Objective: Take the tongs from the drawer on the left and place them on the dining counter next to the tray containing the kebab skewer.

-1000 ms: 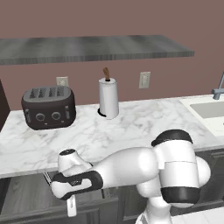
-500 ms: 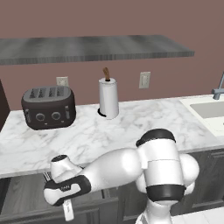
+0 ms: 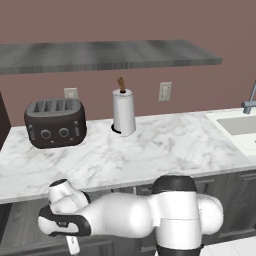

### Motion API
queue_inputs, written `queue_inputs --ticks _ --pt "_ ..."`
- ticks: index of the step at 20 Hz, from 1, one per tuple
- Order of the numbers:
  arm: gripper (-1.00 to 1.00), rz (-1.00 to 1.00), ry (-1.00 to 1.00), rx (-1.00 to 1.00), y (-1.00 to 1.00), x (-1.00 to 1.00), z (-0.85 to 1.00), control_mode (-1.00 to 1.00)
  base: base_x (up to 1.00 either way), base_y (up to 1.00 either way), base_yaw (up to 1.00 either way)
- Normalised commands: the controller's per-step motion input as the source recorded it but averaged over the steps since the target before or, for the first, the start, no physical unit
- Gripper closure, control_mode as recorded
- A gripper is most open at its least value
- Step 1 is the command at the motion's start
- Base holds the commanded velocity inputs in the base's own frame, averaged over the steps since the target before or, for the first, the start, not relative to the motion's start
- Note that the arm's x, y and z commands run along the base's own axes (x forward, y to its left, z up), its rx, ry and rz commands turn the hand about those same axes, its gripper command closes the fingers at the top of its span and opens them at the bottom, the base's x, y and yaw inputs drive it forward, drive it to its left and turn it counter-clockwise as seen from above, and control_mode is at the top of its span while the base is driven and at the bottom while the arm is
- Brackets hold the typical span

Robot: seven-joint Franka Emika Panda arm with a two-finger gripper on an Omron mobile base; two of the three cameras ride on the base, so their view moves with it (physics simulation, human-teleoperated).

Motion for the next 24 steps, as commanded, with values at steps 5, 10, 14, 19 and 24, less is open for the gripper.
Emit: queue_inputs --ticks 5,10,14,19,24 --pt "-1.00 0.00 0.00 0.00 0.07 -0.94 -0.05 -1.00 0.00 0.00 0.00" --pt "-1.00 0.00 0.01 0.00 0.00 -0.84 -0.02 -1.00 0.00 0.00 0.00" --pt "-1.00 0.00 0.04 0.00 0.00 -0.80 -0.07 -1.00 0.00 0.00 0.00" --pt "-1.00 0.00 0.03 0.00 0.00 -0.23 -0.01 -1.00 0.00 0.00 0.00" --pt "-1.00 0.00 0.00 0.01 -0.06 0.00 0.00 -1.00 0.00 0.00 0.00"
